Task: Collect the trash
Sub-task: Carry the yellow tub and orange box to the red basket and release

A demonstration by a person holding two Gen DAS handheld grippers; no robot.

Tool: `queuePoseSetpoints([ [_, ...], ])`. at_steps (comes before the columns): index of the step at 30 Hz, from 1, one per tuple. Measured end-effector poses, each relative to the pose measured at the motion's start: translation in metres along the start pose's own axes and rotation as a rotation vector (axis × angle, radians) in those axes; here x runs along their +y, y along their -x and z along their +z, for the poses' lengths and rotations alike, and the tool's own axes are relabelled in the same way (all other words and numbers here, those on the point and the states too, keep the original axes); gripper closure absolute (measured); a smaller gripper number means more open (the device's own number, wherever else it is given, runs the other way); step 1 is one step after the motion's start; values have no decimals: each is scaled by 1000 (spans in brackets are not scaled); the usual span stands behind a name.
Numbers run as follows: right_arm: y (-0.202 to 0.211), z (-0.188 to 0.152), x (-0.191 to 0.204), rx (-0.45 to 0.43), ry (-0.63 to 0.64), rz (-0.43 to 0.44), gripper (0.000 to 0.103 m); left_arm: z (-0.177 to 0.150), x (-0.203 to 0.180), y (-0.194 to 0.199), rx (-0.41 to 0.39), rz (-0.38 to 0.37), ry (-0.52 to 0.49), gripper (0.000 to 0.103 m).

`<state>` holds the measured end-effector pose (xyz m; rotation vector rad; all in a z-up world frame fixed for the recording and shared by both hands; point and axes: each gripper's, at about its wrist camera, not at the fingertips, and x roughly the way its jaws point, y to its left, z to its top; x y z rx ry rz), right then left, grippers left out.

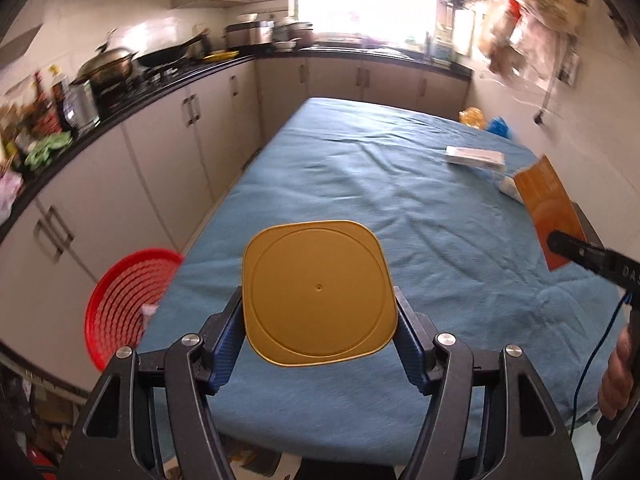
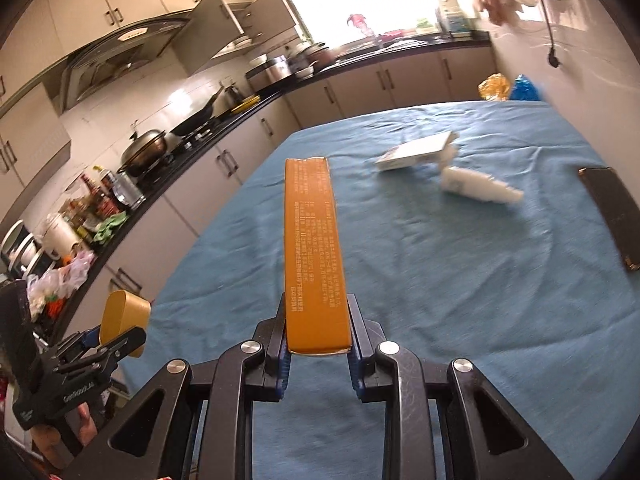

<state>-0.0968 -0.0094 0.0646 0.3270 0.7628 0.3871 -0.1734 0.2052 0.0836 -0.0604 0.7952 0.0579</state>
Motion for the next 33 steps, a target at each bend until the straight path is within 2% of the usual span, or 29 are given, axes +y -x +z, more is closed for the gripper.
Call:
queuePoseSetpoints([
  [6, -13, -11, 27, 22, 3, 42, 78, -10, 53, 10, 17, -21, 132, 37],
  [9, -19, -15, 41, 36, 10, 68, 78, -12, 75, 17, -3, 3, 173, 37],
  [21, -42, -31, 104, 89, 86, 147, 78, -30, 158, 41, -61, 157, 283, 37],
  [27, -54, -37, 136, 120, 131, 184, 78, -40, 189, 46, -80, 301, 293, 37],
  [33, -74, -42, 166, 157, 162, 224, 78, -48, 211, 42, -60, 328, 300, 37],
])
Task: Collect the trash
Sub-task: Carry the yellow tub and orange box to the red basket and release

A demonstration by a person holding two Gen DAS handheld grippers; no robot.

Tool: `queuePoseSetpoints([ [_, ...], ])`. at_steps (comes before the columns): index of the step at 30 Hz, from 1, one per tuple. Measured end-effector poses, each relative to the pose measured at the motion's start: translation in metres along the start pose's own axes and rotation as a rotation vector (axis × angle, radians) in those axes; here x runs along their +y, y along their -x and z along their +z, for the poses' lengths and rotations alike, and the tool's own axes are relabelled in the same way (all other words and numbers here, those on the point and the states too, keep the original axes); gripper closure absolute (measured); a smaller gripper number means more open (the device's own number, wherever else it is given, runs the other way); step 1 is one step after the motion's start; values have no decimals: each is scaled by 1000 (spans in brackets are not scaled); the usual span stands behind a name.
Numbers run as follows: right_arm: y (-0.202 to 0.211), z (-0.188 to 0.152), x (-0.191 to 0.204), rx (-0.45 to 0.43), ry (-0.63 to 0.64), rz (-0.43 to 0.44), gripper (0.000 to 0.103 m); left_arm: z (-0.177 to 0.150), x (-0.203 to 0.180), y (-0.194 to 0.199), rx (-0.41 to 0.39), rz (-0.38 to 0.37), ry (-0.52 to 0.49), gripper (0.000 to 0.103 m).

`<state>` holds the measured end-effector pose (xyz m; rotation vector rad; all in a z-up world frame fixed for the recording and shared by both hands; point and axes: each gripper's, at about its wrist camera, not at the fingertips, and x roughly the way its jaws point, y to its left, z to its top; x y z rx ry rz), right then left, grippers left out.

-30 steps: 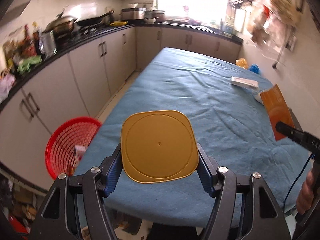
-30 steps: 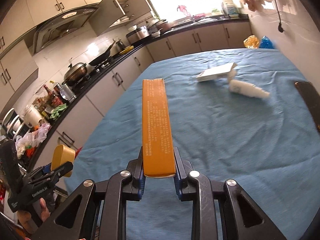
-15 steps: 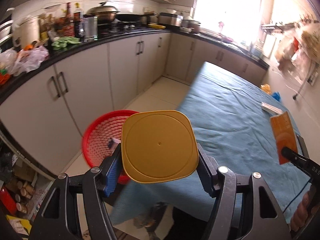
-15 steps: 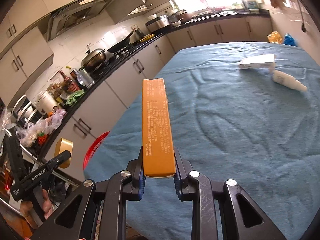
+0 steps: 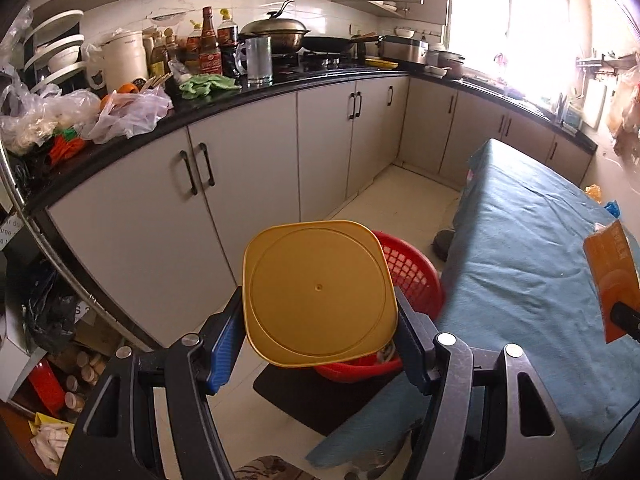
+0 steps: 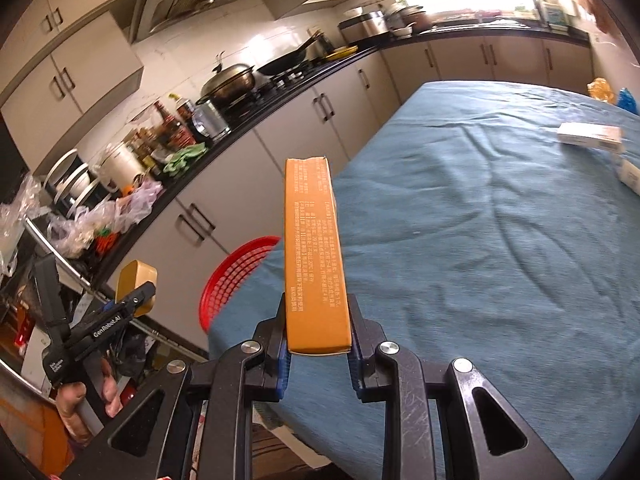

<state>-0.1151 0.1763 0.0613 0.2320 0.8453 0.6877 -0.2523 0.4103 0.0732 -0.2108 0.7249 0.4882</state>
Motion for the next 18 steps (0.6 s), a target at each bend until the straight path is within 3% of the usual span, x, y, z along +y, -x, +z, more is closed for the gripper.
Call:
queuePoseSetpoints([
  [18, -118, 22, 86, 169, 103, 104, 77, 8, 4, -67, 79, -68, -30, 37],
])
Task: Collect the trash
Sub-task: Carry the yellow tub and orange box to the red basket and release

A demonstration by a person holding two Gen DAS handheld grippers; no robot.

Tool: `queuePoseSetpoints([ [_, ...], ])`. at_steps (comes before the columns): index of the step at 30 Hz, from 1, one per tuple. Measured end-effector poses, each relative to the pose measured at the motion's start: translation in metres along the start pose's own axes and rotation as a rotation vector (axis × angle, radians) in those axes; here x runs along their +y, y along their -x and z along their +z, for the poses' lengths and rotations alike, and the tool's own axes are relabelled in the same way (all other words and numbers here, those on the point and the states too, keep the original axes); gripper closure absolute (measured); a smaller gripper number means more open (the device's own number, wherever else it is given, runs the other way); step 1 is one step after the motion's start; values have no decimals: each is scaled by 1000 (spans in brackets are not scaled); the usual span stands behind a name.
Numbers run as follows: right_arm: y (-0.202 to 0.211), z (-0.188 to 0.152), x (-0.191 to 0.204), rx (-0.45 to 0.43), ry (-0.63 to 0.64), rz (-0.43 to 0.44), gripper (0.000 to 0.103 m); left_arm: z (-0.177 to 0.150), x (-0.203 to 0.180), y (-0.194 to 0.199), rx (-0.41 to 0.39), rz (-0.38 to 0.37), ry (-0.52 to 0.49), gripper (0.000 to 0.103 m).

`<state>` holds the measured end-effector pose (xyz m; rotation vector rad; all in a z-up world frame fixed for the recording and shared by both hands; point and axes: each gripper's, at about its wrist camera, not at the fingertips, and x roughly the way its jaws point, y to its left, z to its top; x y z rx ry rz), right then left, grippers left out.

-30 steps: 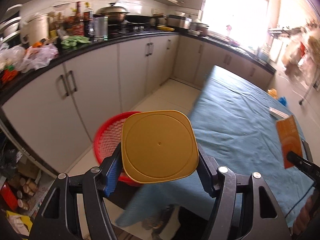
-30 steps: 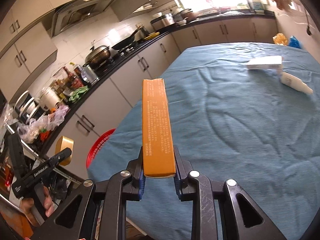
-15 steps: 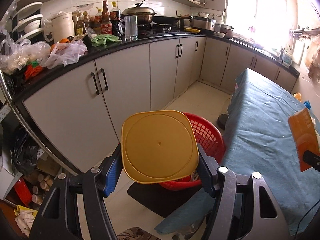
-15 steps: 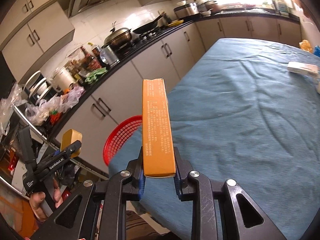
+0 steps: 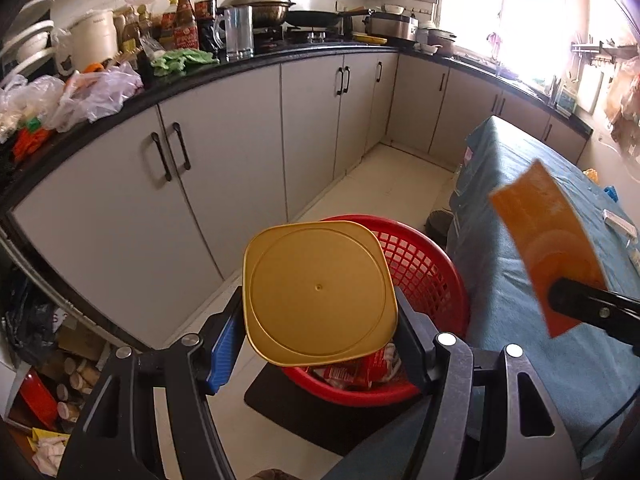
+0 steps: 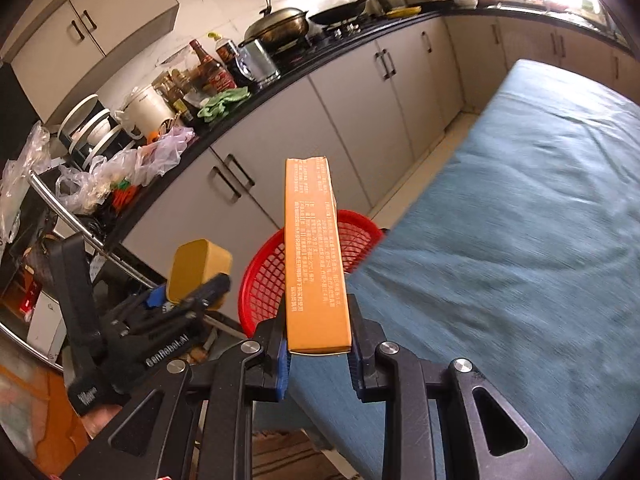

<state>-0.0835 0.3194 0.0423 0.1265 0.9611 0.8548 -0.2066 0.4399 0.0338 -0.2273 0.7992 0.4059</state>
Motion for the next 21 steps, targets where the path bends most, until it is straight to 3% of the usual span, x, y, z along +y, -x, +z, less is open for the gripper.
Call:
queuePoseSetpoints([
  [11, -73, 32, 8, 83, 34, -5, 77, 13, 2, -42, 25, -20, 8, 37],
  [12, -76, 34, 9, 81, 40, -11, 75, 14, 3, -43, 27, -25, 12, 37],
  [14, -80, 36, 10, 76, 49, -20, 58, 14, 6, -46, 37, -36, 23, 37],
  [15, -80, 38, 10, 68, 52, -23, 55, 14, 7, -47, 40, -36, 24, 36],
  [21, -62, 40, 1, 9, 34, -48, 51, 9, 7, -45, 56, 5, -3, 33],
])
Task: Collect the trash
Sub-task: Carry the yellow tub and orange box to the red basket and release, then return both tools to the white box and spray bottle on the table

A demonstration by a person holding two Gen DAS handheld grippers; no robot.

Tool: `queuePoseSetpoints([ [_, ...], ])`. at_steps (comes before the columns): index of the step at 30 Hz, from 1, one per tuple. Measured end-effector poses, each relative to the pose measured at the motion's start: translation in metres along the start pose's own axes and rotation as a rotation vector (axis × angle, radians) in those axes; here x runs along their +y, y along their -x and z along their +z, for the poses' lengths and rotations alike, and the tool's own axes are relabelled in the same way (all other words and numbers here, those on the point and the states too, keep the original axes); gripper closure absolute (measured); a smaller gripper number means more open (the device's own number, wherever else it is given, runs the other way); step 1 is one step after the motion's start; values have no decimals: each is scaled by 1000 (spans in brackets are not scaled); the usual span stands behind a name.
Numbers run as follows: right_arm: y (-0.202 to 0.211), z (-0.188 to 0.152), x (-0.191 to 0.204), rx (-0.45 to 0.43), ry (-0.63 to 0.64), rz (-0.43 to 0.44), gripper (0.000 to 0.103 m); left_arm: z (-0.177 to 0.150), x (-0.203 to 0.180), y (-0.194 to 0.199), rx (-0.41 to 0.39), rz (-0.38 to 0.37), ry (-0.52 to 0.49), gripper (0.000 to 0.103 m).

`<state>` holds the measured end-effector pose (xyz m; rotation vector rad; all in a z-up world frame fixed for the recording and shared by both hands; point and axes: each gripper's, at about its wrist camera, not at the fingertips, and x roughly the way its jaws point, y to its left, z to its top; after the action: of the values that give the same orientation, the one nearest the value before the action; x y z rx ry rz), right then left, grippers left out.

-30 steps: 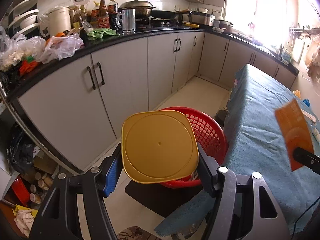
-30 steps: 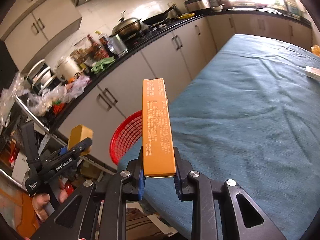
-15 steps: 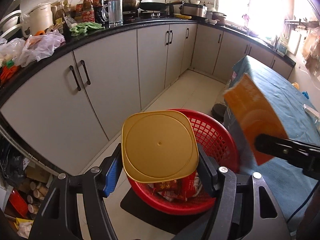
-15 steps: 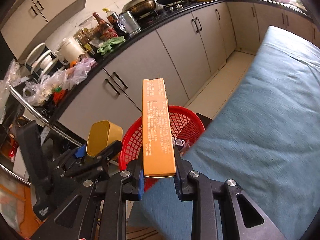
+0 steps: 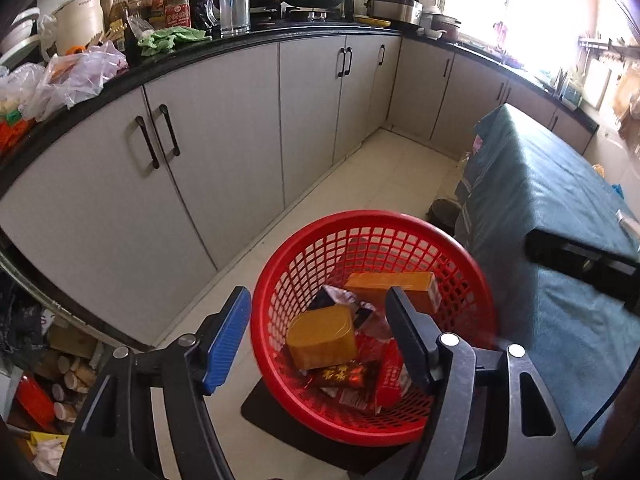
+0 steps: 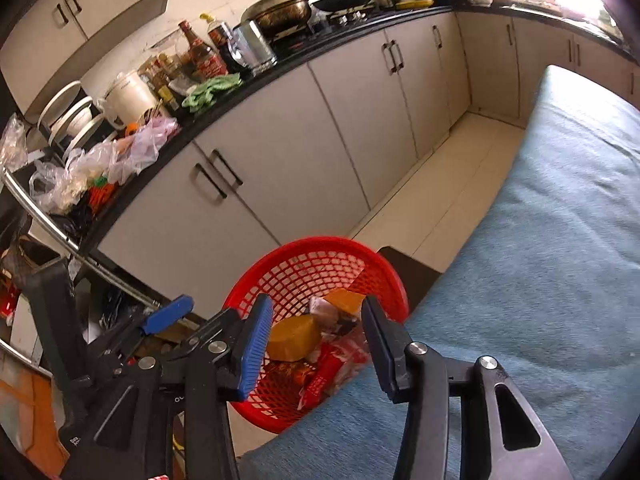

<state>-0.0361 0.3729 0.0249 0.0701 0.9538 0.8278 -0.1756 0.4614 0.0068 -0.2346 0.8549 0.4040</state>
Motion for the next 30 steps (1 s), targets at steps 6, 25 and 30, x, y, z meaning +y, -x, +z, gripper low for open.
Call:
queuePoseSetpoints([
  [6, 24, -8, -16, -29, -33, -24, 48, -5, -5, 23, -47, 15, -5, 17],
  [25, 152, -78, -104, -164, -190, -155, 40, -34, -109, 108, -122, 29, -272, 6],
  [30, 192, -107, -141, -206, -252, -206, 39, -42, -140, 122, -134, 0, -317, 6],
])
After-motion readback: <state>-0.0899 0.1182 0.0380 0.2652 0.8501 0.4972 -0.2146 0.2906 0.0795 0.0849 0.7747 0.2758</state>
